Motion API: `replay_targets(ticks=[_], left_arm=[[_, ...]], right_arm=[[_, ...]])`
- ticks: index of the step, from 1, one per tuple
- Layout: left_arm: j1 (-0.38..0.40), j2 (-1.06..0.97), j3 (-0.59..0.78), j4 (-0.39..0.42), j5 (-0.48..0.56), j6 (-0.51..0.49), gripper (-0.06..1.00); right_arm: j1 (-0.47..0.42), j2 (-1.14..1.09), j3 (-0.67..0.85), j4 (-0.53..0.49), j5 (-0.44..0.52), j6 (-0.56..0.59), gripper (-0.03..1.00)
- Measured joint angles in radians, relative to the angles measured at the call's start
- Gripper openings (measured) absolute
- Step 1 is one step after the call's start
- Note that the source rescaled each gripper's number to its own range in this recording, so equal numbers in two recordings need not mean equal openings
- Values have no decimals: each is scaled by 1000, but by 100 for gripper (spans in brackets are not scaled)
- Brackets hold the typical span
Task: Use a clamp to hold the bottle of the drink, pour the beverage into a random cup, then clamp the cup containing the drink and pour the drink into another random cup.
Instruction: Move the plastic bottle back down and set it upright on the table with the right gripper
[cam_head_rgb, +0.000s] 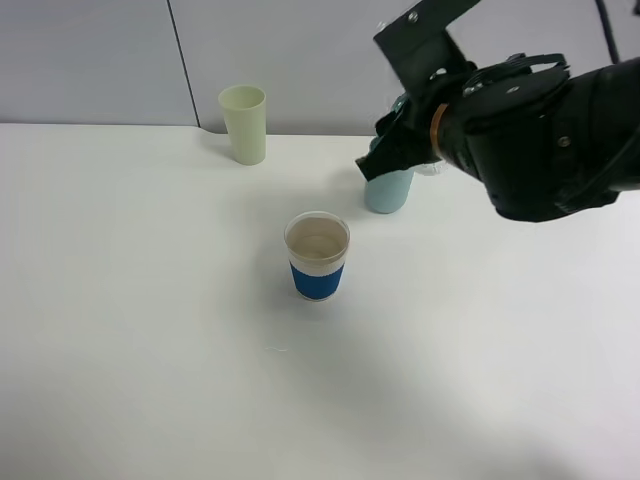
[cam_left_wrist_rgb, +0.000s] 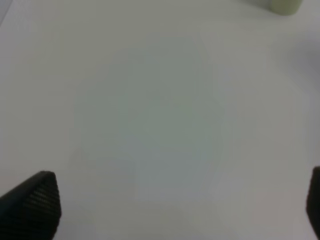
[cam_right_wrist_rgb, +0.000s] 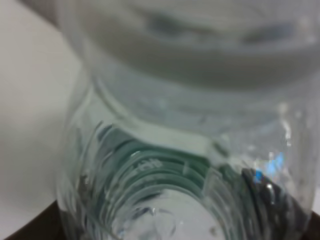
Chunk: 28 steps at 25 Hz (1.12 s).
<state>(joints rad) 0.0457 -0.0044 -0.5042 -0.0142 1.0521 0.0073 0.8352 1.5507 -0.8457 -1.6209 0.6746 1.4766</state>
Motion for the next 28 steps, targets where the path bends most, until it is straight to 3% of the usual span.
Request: replay_targets(ticks=[6,12,21,25,28], left_arm=[[0,0,0,0,0,0,100],[0,0,0,0,0,0,100],[0,0,0,0,0,0,100],[0,0,0,0,0,0,100],[0,0,0,0,0,0,100]], right_arm=[[0,-148,0,93,-18,65,3],[-51,-280,0,327,-23,-14,3],[-82,-467,0,636,-107,-484,3],[-110,-531,0,834,-179,-731,3],[-190,-553,0,1033,-234,-932,3]])
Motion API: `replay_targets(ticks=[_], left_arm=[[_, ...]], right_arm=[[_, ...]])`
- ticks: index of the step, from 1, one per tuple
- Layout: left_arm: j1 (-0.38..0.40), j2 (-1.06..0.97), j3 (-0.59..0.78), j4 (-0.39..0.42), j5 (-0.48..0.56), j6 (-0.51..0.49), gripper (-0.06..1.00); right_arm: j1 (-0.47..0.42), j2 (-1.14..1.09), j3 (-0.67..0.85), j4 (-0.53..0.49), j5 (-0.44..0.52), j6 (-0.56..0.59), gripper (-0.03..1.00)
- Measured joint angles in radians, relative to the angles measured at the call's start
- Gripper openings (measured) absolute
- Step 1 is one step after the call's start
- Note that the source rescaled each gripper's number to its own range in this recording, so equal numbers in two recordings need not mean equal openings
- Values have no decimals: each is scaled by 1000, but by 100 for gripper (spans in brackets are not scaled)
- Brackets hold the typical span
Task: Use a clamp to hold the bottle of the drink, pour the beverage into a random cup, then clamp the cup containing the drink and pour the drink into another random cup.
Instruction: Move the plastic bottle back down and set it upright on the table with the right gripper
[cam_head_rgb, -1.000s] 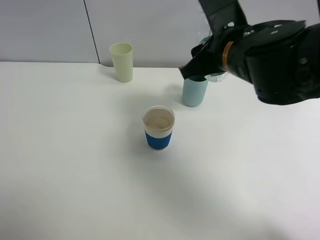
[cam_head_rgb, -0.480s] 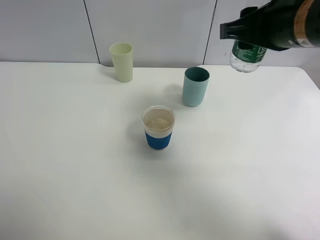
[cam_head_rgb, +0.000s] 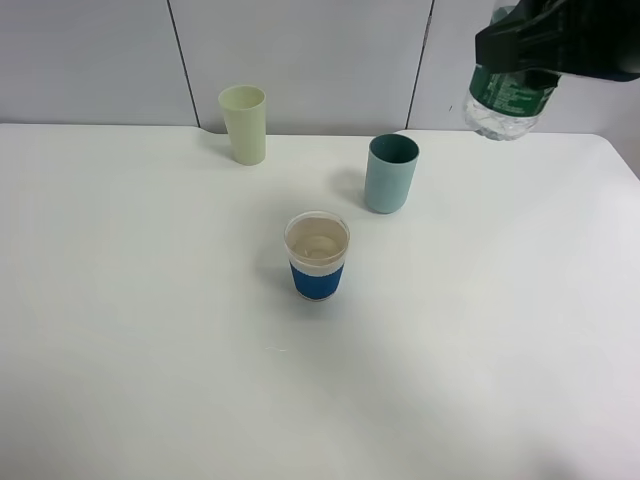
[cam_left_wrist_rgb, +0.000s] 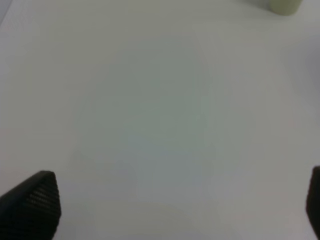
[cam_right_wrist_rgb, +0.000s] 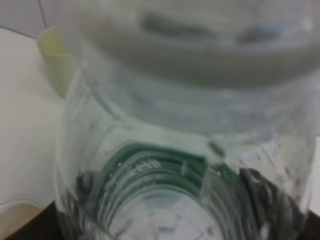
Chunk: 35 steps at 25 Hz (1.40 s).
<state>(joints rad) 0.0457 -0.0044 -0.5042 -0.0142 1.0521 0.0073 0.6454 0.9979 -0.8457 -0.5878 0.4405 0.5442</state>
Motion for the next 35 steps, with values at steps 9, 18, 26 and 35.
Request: replay_targets(ticks=[9,18,26,35], left_arm=[[0,0,0,0,0,0,100],[0,0,0,0,0,0,100],[0,0,0,0,0,0,100],[0,0,0,0,0,0,100]], right_arm=[[-231,1,104,376,-280,-438,3],[-303,108,324,375,-617,-450,3],[-304,308,330,404,-713,-471,3],[-304,482,330,407,-857,-544,3]])
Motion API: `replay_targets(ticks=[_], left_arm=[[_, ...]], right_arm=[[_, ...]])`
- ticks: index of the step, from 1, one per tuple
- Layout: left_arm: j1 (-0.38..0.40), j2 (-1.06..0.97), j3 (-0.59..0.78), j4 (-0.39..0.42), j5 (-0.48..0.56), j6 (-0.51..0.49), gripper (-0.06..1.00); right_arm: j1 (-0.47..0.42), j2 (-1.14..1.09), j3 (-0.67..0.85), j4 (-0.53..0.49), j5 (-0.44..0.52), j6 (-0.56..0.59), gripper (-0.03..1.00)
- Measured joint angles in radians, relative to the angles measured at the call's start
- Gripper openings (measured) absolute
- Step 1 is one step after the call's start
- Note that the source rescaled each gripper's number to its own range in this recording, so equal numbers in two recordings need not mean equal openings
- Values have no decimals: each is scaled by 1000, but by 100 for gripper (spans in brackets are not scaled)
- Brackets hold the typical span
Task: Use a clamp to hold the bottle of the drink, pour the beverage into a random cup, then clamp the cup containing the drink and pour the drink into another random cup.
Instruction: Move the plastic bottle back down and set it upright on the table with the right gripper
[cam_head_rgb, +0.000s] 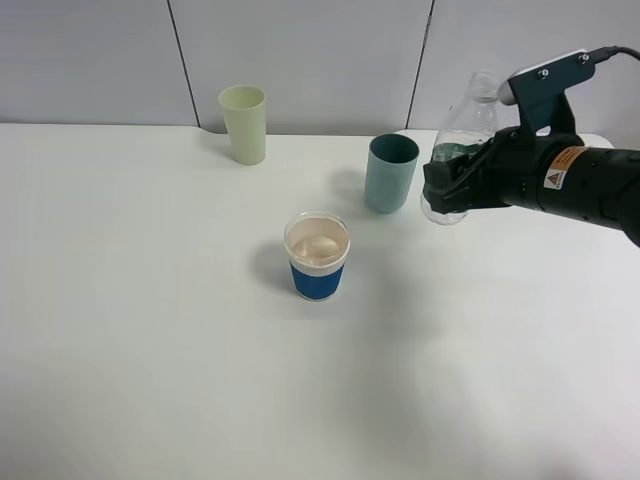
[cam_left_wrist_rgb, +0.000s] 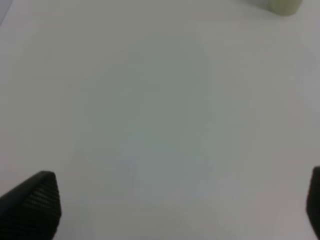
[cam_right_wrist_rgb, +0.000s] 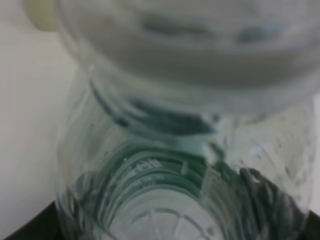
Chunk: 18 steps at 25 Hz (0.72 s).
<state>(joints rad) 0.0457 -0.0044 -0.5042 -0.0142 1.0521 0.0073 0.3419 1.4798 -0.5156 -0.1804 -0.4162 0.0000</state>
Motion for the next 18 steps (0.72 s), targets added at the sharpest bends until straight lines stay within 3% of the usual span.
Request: replay_targets(ticks=[6,18], left_arm=[[0,0,0,0,0,0,100],[0,0,0,0,0,0,100]], right_arm=[[0,102,0,3,-5,-5,3],[0,255,0,-3,-155,-5,3]])
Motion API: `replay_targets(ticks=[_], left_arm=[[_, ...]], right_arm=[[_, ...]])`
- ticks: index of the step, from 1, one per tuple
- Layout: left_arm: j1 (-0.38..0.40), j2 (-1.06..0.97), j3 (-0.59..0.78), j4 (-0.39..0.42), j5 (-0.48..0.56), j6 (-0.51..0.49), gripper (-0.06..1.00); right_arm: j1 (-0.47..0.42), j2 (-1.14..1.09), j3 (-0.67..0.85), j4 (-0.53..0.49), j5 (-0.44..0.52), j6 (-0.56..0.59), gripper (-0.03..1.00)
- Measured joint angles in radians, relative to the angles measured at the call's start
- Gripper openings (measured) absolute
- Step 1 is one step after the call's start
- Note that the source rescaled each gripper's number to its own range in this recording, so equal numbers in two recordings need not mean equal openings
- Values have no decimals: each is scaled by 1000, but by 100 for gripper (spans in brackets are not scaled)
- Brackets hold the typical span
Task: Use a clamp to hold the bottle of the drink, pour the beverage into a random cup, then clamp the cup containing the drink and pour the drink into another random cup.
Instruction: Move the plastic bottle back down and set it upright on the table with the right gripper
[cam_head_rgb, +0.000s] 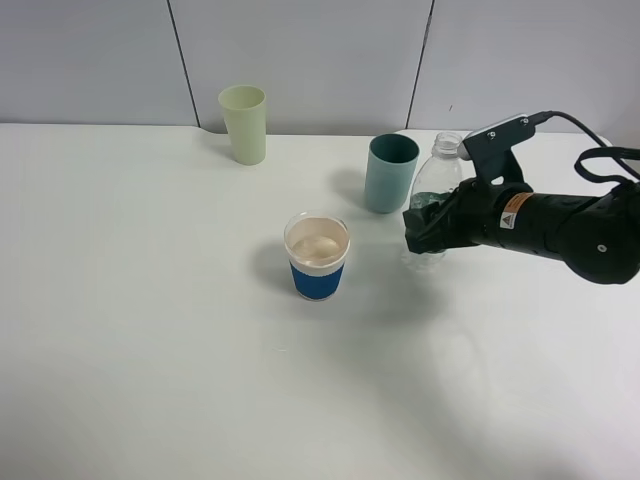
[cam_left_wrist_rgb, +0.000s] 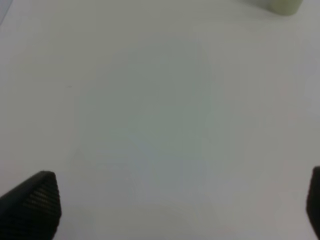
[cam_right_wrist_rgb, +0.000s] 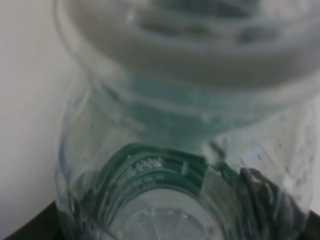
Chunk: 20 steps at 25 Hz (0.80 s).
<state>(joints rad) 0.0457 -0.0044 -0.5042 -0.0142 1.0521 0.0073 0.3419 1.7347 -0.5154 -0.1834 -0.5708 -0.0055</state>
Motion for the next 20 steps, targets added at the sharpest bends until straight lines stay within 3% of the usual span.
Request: replay_targets(ticks=[9,20], left_arm=[[0,0,0,0,0,0,100],[0,0,0,0,0,0,100]], right_arm=[[0,50,0,-66,-98,-1,3],[0,53,0,-83,-100,-1,3]])
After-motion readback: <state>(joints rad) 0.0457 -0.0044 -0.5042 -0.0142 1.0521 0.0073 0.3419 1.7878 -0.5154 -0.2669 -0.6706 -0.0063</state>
